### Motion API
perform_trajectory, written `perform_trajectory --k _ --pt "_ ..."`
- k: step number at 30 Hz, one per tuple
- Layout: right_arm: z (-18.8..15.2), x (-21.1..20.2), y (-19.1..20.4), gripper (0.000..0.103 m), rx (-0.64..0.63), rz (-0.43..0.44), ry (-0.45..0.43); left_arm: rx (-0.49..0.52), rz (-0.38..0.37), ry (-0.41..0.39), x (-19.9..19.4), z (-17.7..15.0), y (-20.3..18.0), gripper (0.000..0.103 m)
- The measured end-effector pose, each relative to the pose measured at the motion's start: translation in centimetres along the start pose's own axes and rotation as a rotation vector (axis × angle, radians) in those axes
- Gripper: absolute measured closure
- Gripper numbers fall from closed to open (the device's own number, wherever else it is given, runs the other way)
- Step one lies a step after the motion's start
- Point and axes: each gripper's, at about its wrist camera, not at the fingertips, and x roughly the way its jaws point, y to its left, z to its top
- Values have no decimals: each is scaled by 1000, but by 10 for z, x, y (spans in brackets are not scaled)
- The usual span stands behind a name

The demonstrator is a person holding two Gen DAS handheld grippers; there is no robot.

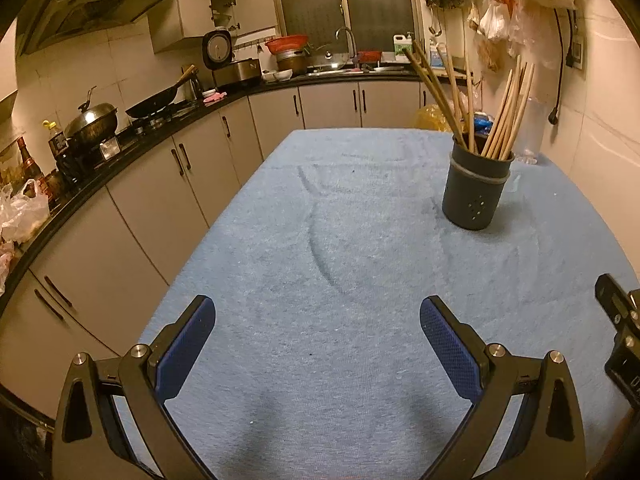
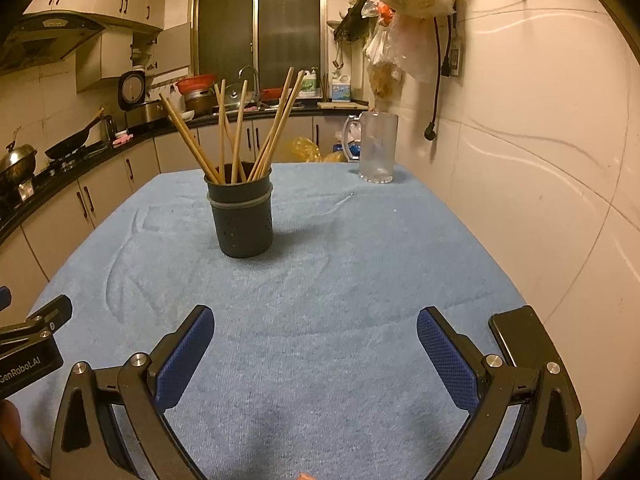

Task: Organize utensils

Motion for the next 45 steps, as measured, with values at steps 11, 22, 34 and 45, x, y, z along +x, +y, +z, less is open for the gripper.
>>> perform_trajectory --k 11,22,34,45 --pt "5 -18 -11 0 30 9 -76 3 -15 -48 -17 0 -7 1" --pt "-7 -35 -14 0 24 20 -71 0 -13 -48 -31 -14 -10 1" --pt "-7 -52 -17 0 21 28 -97 7 -18 -86 -50 -16 -11 1" --pt "-8 -49 -16 0 24 28 -80 4 -20 -74 -47 -17 -13 1"
